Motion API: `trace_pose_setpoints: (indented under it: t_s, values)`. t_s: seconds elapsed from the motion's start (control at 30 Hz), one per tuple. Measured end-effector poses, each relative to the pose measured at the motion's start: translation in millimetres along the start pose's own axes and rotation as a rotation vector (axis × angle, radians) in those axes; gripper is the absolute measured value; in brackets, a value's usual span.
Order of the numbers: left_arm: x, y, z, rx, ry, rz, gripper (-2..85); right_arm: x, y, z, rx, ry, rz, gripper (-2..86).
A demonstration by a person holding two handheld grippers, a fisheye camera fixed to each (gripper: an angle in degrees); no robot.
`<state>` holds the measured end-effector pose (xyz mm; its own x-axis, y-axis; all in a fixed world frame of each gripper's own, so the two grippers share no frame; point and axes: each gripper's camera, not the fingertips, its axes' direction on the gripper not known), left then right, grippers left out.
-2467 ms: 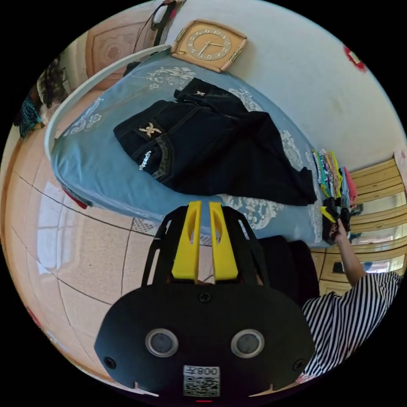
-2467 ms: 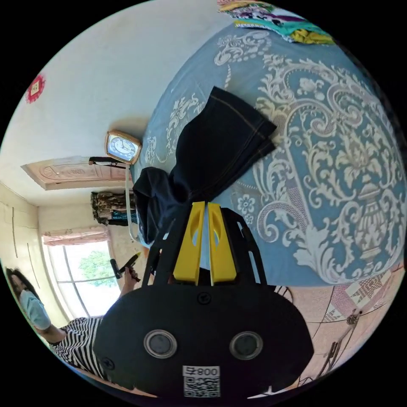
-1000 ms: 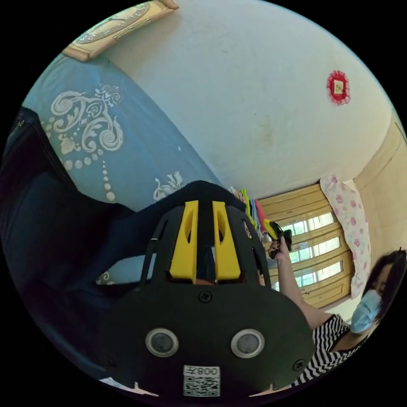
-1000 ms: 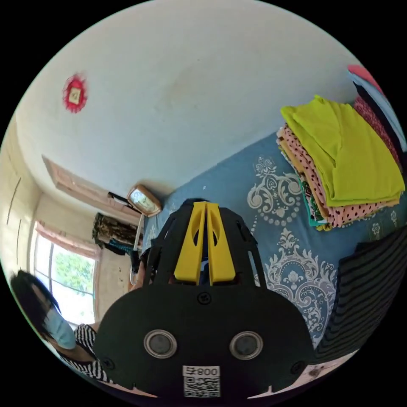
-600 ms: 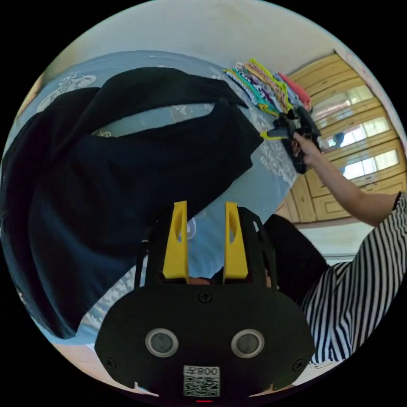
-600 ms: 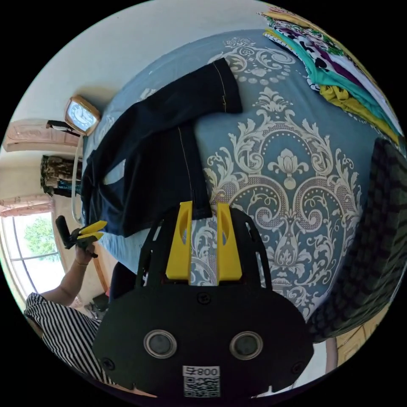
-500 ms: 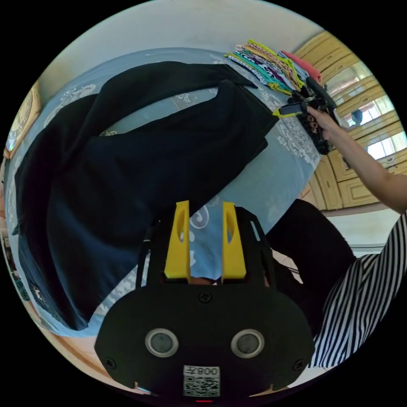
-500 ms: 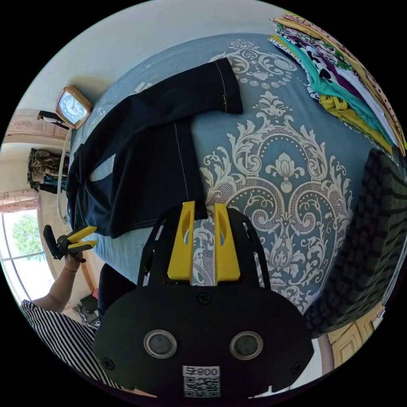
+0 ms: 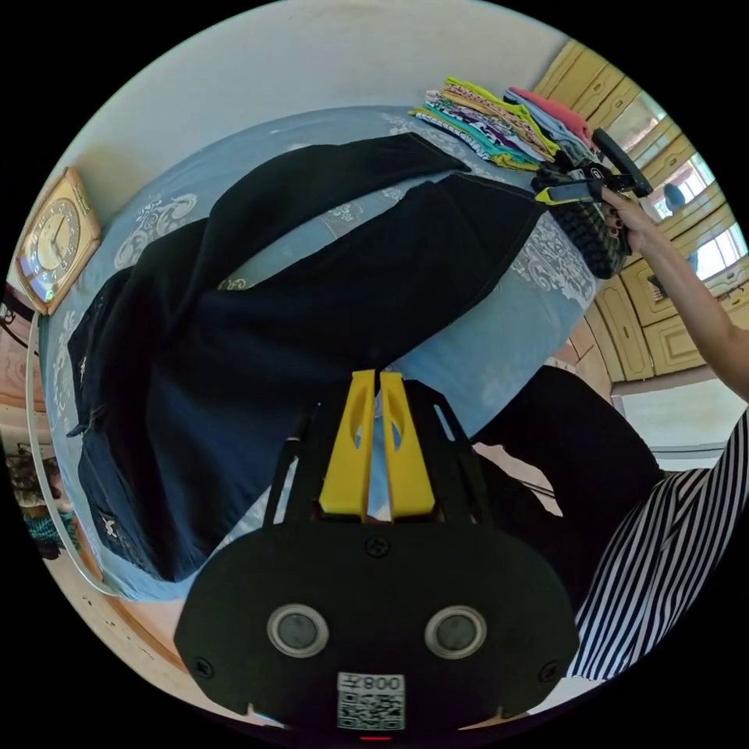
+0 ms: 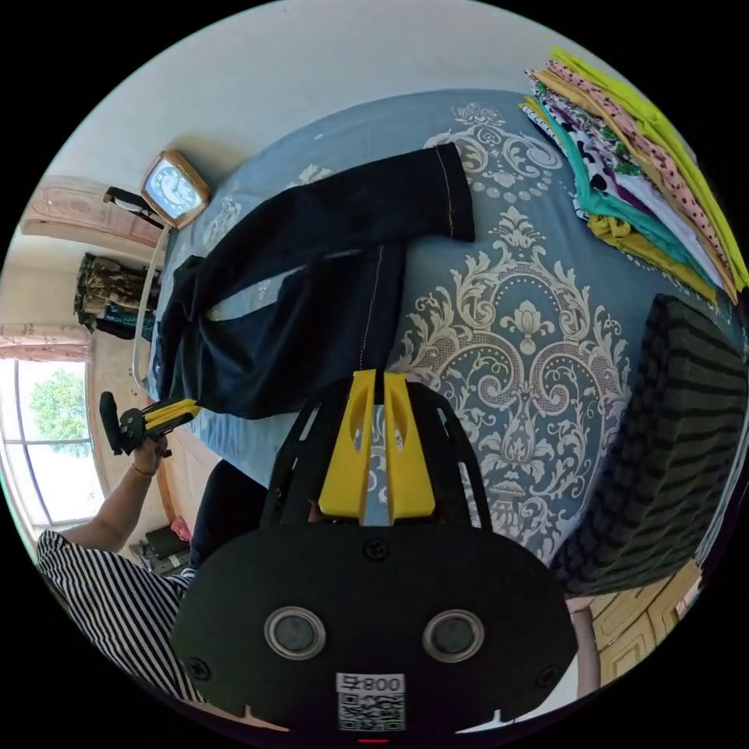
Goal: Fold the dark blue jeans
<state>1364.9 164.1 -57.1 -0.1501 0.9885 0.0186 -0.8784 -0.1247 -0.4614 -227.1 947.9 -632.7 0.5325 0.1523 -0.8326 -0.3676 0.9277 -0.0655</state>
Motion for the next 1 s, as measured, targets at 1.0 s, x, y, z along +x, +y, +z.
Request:
trace_pose_setpoints:
  t_s: [1.0]
  values:
    - [57,-4,-20,-0.050,0.238,0.032,3.7,93,137,13,-0.135,0.074,0.293,2.4]
